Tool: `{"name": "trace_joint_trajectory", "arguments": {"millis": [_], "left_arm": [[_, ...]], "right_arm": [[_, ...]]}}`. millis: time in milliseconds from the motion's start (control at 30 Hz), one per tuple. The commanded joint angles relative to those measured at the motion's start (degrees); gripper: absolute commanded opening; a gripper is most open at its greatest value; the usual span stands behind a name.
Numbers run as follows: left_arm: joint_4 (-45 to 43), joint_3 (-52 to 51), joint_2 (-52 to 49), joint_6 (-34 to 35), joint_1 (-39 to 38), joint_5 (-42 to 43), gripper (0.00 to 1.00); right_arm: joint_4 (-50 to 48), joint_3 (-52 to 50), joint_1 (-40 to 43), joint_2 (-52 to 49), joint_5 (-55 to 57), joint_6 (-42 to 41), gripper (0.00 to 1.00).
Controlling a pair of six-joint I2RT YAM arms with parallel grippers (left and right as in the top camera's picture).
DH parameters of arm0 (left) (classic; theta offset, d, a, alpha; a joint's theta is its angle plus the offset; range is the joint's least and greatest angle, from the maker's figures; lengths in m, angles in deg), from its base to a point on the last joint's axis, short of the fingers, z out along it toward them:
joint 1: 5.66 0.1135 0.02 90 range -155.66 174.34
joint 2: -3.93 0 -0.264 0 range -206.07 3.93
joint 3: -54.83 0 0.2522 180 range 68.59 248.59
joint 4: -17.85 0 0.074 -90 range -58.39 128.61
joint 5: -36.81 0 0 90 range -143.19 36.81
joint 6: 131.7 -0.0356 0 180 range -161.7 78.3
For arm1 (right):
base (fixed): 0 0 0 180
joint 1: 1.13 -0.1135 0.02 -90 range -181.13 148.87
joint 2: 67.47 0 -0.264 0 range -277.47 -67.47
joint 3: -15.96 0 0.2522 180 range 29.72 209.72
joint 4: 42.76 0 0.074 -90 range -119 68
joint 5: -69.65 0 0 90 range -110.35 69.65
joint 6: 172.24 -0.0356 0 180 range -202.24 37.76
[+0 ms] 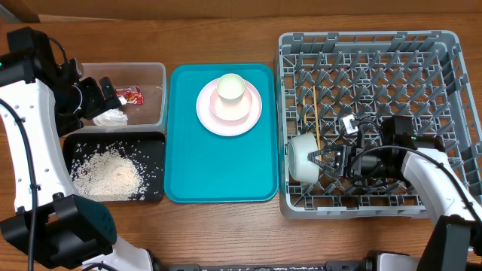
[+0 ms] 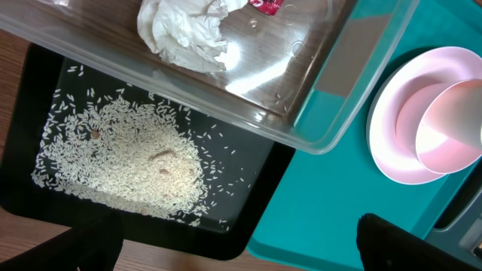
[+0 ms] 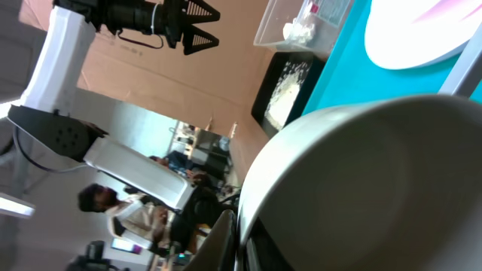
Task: Sort waste into correct bins and load items into the dishwasher
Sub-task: 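Tilt the bowl upright in the rack and open the right gripper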
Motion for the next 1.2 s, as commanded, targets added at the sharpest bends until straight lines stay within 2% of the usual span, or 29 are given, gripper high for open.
{"name": "trace_joint_trajectory", "arguments": {"millis": [0, 267, 500, 733, 1000, 1167], "left_arm": [[-0.1, 1.0, 0.3, 0.2, 0.2, -0.3, 1.0], [-0.1, 1.0, 0.3, 0.2, 0.2, -0.3, 1.0], [-0.1, 1.0, 0.3, 0.2, 0.2, -0.3, 1.0], [-0.1, 1.0, 0.3, 0.2, 0.2, -0.3, 1.0], [0.0, 1.0, 0.3, 0.2, 0.2, -0.3, 1.0], [-0.1, 1.0, 0.3, 0.2, 0.2, -0.3, 1.0]], "right_arm": [[-1.7, -0.2, -0.1, -0.1, 1.5, 1.2, 0.08], [-3.2, -0.2, -0.1, -0.1, 7.8, 1.0, 0.1], [-3.0, 0.5, -0.1, 0.0, 9.9, 1.0, 0.16], [-0.6, 4.2, 0.0, 0.0, 14.2, 0.5, 0.27], [0.9, 9.4, 2.9, 0.0, 26.7, -9.4, 0.26], [0.9, 11.6, 7.6, 0.0, 39.1, -21.8, 0.26]]}}
